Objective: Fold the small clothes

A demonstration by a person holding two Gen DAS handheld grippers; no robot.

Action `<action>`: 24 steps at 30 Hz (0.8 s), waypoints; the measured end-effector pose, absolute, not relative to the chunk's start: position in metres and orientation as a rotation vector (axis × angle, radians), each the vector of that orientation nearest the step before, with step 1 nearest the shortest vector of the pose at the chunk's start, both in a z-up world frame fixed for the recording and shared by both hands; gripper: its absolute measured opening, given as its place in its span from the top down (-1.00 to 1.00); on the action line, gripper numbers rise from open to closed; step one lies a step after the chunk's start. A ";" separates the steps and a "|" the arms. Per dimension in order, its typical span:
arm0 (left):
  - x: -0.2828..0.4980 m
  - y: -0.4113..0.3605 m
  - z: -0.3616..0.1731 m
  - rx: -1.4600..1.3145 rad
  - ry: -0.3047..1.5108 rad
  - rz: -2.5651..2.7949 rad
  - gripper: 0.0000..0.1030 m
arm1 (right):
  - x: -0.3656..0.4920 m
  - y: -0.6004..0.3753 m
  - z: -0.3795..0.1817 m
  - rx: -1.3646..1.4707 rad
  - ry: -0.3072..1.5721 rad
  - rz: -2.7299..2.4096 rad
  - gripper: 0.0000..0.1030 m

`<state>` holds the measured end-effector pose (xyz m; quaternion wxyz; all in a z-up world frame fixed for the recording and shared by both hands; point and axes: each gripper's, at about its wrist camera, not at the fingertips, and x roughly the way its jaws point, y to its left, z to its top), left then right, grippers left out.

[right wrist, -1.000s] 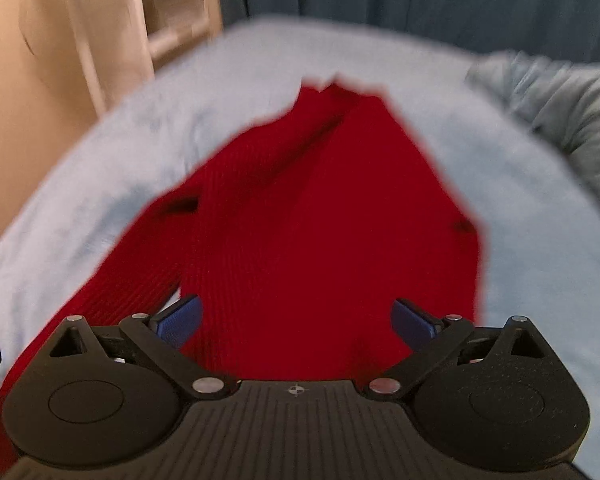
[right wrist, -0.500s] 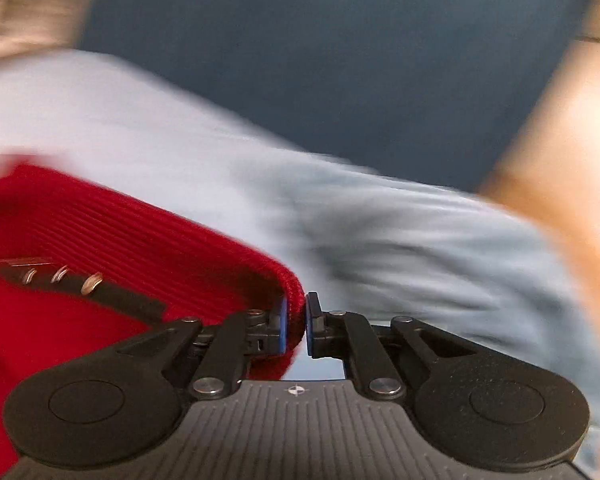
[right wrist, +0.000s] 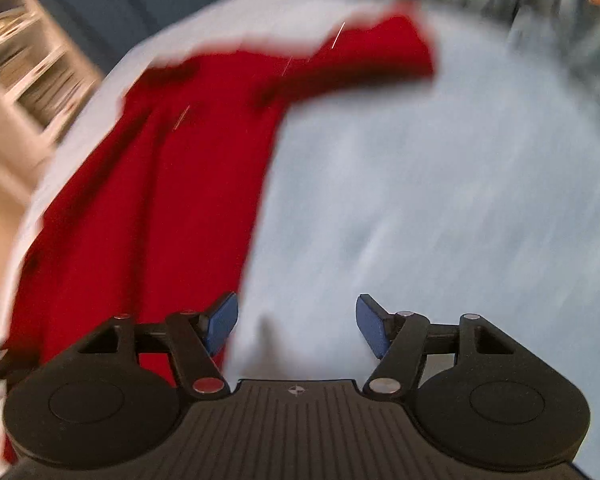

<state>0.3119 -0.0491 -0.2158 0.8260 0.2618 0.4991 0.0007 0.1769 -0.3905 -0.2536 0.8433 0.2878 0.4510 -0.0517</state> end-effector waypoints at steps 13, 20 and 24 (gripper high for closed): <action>0.333 -0.044 -0.196 0.550 1.074 -0.075 0.62 | 0.162 -0.313 -0.193 0.472 0.882 0.100 0.70; 0.428 0.021 -0.162 0.623 0.888 0.211 0.70 | 0.135 -0.430 -0.184 0.392 0.857 -0.340 0.70; 0.463 0.026 -0.150 0.549 0.899 0.274 0.29 | 0.145 -0.439 -0.236 0.467 0.953 -0.368 0.69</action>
